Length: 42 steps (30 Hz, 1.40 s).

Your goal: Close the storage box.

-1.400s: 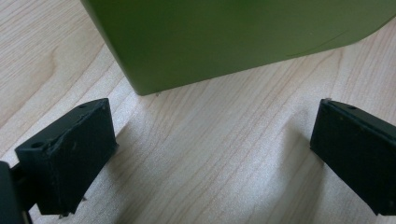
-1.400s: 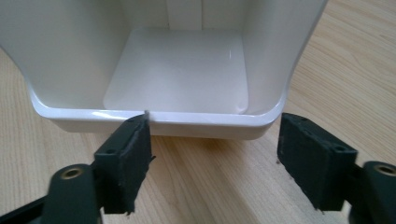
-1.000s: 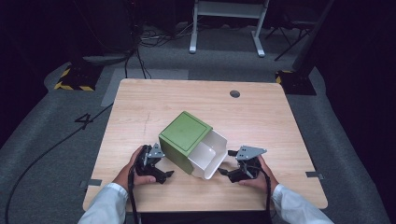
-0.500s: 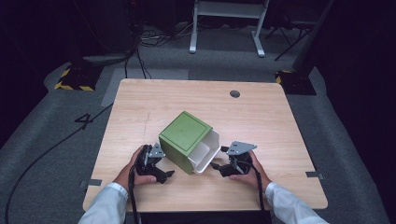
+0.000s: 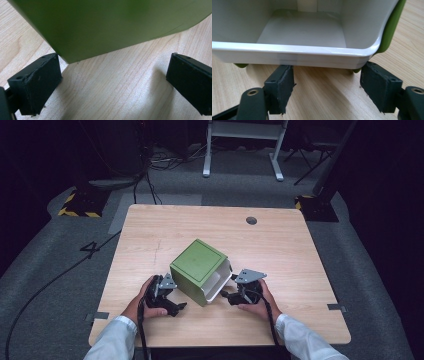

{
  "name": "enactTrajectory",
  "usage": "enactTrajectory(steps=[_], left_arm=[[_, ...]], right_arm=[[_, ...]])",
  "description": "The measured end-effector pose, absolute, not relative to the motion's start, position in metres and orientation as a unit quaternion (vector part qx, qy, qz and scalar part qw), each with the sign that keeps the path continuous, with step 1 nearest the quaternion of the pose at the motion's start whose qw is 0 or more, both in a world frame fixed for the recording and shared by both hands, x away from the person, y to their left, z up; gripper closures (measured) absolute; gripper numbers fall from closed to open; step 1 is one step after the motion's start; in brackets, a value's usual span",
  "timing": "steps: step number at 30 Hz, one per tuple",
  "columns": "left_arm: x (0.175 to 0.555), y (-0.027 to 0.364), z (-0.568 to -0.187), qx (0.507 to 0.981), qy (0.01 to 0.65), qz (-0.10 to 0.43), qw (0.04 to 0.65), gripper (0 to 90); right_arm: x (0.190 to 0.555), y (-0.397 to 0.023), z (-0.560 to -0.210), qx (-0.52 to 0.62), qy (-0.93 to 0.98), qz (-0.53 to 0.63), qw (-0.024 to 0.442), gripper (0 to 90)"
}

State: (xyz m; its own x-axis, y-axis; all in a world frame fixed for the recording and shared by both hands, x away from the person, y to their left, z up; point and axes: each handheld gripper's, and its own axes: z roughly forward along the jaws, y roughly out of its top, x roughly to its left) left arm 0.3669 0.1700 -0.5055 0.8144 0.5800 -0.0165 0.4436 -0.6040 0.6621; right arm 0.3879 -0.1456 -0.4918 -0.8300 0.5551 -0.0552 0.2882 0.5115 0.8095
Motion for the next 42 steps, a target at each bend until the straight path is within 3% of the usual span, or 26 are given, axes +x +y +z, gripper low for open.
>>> enactTrajectory(steps=[9,20,42], left_arm=[[0.367,0.17,-0.506,0.89,0.288,0.102,0.34,0.2],[0.365,0.17,-0.505,0.888,0.294,0.103,0.338,0.5],[0.362,0.172,-0.505,0.887,0.296,0.105,0.339,0.5]], right_arm=[[0.391,-0.135,-0.491,0.255,0.859,0.409,0.172,26.6],[0.388,-0.145,-0.488,0.238,0.866,0.414,0.148,26.9],[0.376,-0.215,-0.455,0.217,0.874,0.393,0.187,23.9]])
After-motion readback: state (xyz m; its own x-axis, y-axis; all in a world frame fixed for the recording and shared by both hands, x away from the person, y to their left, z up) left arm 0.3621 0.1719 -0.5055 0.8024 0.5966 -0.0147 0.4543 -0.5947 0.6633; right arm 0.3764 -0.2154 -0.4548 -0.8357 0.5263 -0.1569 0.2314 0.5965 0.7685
